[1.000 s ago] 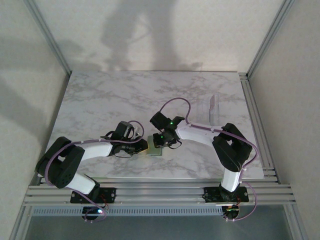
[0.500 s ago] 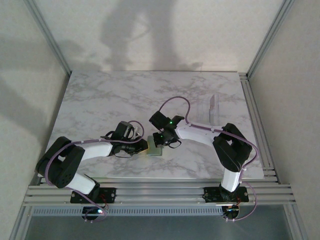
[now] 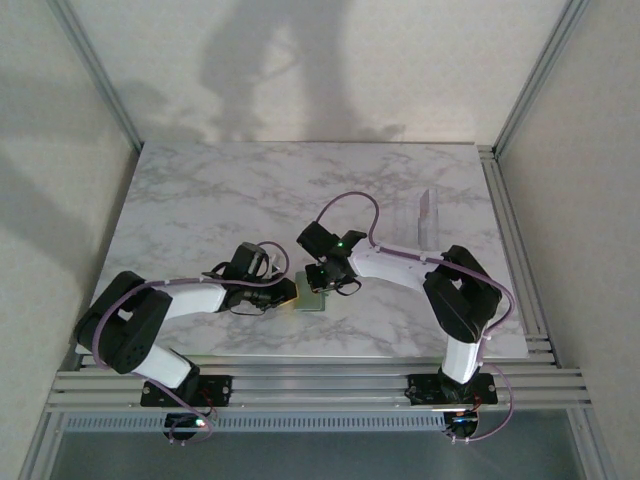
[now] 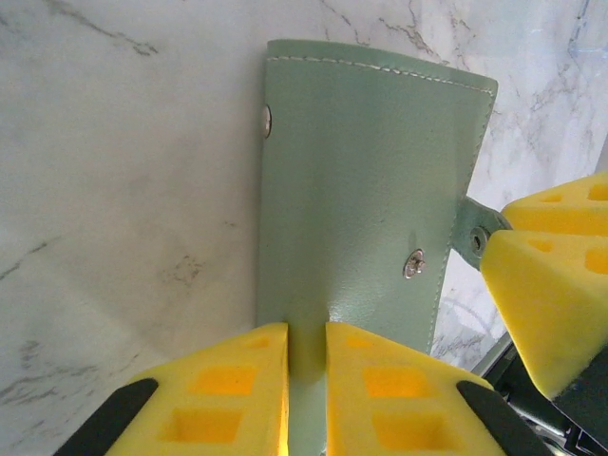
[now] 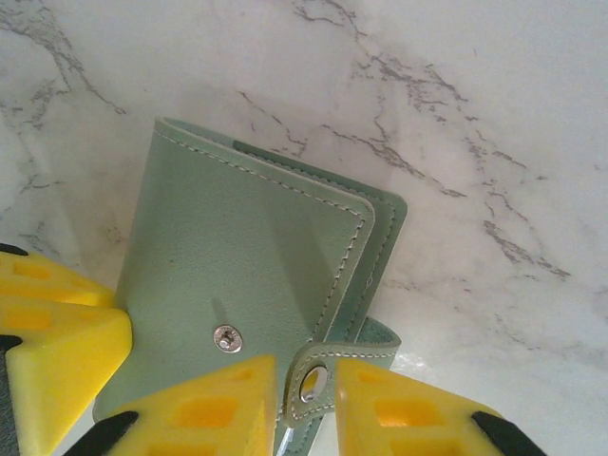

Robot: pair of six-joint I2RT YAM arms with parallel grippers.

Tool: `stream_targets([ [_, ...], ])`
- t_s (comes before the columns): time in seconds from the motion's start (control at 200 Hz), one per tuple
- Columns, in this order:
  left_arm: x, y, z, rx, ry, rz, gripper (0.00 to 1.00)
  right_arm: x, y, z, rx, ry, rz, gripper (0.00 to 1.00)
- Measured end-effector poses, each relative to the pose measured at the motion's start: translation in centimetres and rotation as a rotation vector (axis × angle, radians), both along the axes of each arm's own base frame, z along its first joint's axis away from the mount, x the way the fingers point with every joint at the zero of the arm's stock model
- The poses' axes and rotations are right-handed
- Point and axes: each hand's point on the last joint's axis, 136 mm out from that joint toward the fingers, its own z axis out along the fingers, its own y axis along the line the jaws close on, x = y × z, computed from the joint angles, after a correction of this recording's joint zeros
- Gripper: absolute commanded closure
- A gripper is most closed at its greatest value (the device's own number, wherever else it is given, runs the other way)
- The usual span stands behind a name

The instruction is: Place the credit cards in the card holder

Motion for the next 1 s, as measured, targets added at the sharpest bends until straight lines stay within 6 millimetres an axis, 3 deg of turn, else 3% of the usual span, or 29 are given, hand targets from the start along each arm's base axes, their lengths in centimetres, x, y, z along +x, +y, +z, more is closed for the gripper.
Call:
stream_targets([
  [0.16, 0.0, 0.0, 0.0, -0.001, -0.001, 0.0, 0.85, 0.1, 0.1, 0.0, -0.001, -0.001, 0.004, 0.96],
  [0.275, 0.0, 0.0, 0.0, -0.001, -0.001, 0.0, 0.85, 0.0, 0.1, 0.0, -0.001, 0.0, 0.003, 1.0],
  [1.001, 0.0, -0.1, 0.0, -0.005, 0.001, 0.001, 0.87, -0.2, 2.1, 0.1, 0.085, 0.021, 0.009, 1.0],
])
